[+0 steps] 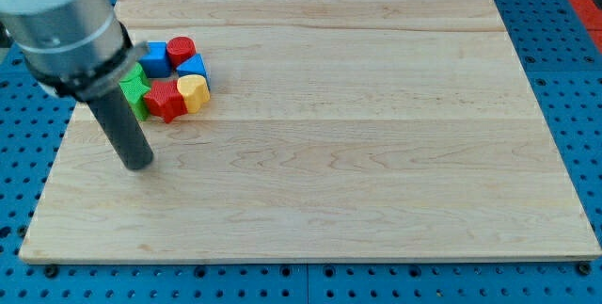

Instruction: Push the yellow hexagon above the blue cube

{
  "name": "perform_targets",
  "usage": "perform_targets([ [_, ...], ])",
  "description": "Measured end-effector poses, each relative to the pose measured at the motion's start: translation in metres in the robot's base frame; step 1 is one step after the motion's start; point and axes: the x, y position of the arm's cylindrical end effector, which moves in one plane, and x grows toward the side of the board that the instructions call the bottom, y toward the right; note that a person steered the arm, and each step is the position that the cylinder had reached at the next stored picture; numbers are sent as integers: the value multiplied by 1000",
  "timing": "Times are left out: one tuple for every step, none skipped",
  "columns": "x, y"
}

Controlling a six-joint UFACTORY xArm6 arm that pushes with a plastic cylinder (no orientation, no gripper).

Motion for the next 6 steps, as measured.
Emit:
perform_targets([
  [-69, -57],
  [-100, -80],
  [-142, -71],
  [-182, -32],
  [-151, -20],
  [-135, -53],
])
